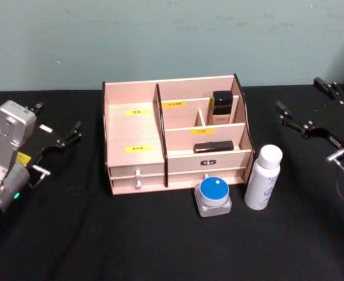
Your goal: Pick up the facial cleanser and watermelon frost from the table and place them into the tiered storage box.
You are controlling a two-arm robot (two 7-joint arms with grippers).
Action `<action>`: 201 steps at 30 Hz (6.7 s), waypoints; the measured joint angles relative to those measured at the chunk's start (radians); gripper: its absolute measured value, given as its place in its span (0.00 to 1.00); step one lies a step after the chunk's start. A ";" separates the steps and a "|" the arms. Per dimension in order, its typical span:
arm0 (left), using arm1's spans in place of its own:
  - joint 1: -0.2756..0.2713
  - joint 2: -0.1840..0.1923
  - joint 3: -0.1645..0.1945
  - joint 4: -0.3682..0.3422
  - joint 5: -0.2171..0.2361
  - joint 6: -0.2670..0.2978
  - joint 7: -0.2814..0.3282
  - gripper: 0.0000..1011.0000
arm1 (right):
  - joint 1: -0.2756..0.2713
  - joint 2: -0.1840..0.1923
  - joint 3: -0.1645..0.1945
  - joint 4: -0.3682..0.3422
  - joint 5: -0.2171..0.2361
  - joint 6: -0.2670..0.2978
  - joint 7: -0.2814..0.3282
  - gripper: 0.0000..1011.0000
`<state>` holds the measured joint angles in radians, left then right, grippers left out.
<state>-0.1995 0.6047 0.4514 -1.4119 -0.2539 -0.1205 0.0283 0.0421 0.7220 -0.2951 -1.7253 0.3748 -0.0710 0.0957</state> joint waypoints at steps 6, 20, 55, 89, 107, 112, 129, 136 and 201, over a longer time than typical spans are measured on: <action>0.000 0.000 0.000 0.000 0.000 0.000 0.000 0.99 | -0.102 0.057 0.060 -0.128 0.040 0.030 0.028 0.99; 0.000 0.000 0.000 0.000 0.000 0.000 0.000 0.99 | -0.282 0.147 0.146 -0.282 0.150 0.151 0.131 0.99; 0.000 0.000 0.000 0.000 0.000 0.000 0.000 0.99 | -0.159 0.019 0.050 -0.122 0.096 0.331 0.233 0.99; 0.000 0.000 0.000 0.000 0.000 0.000 0.000 0.99 | -0.083 -0.064 0.028 -0.042 0.031 0.311 0.278 0.99; 0.000 0.000 0.000 0.000 0.000 0.000 0.000 0.99 | -0.085 -0.063 0.029 -0.045 0.034 0.310 0.275 0.67; 0.000 0.000 0.000 0.000 0.000 0.000 0.000 0.99 | -0.085 -0.062 0.029 -0.045 0.034 0.310 0.275 0.59; 0.000 0.000 0.000 0.000 0.000 0.000 0.000 0.99 | -0.088 -0.064 0.035 -0.045 0.036 0.309 0.278 0.59; 0.000 0.000 0.000 0.000 0.000 0.000 0.000 0.99 | -0.095 -0.058 0.059 -0.068 0.045 0.308 0.285 0.59; 0.000 0.000 0.000 0.000 0.000 0.000 0.000 0.99 | 0.379 -0.323 -0.169 0.132 -0.041 0.402 0.263 0.59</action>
<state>-0.1995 0.6047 0.4514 -1.4120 -0.2539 -0.1205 0.0283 0.4214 0.3986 -0.4645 -1.5929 0.3337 0.3307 0.3587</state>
